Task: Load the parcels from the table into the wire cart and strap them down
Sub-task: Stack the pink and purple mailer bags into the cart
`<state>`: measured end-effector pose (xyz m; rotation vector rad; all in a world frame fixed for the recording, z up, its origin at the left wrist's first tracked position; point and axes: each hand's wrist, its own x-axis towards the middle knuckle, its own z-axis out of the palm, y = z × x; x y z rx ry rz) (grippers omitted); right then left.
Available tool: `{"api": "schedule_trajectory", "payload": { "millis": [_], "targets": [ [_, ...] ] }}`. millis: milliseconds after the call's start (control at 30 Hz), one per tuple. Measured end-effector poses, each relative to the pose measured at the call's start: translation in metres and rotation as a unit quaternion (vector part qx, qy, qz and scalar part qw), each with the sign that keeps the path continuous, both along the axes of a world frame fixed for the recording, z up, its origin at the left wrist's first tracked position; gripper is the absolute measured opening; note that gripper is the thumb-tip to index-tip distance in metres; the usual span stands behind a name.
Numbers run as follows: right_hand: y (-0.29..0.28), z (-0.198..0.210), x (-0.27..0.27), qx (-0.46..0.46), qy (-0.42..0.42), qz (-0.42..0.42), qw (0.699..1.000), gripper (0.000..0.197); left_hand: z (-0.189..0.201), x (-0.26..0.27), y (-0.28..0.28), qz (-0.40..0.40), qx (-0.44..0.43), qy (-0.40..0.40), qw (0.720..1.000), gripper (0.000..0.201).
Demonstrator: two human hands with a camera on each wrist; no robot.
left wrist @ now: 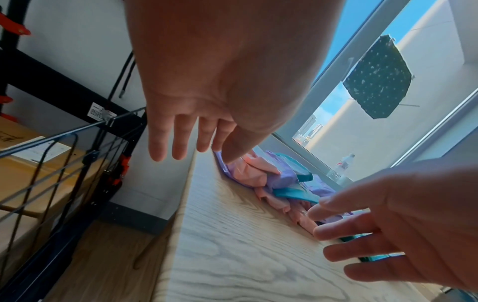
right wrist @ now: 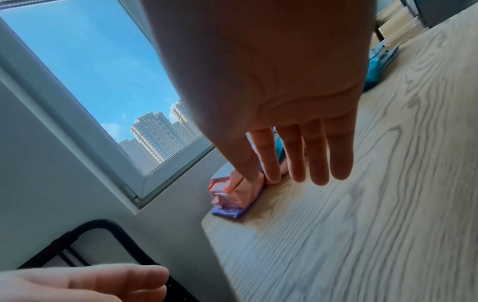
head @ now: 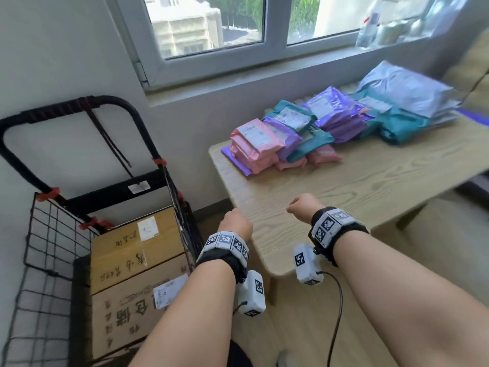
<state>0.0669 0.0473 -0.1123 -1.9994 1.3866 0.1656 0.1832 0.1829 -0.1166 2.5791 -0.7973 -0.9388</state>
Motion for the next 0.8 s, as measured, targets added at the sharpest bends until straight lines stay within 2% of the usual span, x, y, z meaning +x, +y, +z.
{"api": "schedule_trajectory", "payload": {
  "millis": [333,500,667,800],
  "targets": [
    [-0.072,-0.006,-0.018,0.018,-0.01,-0.041,0.999,0.03,-0.009,-0.004,-0.082,-0.014,0.01,-0.005,1.0,0.049],
    [-0.105,-0.004,-0.006,0.003,-0.006,-0.045,0.999,0.029,-0.014,0.013,-0.121,-0.022,0.008,-0.008,1.0,0.05],
    [-0.136,0.006,0.01,-0.012,-0.022,-0.045,0.999,0.031,-0.015,0.033,-0.152,-0.032,-0.017,-0.031,0.999,0.043],
    [-0.157,0.005,0.028,-0.02,-0.018,-0.017,0.999,0.027,-0.018,0.049,-0.174,-0.017,-0.023,-0.038,0.999,0.043]
  ]
}}
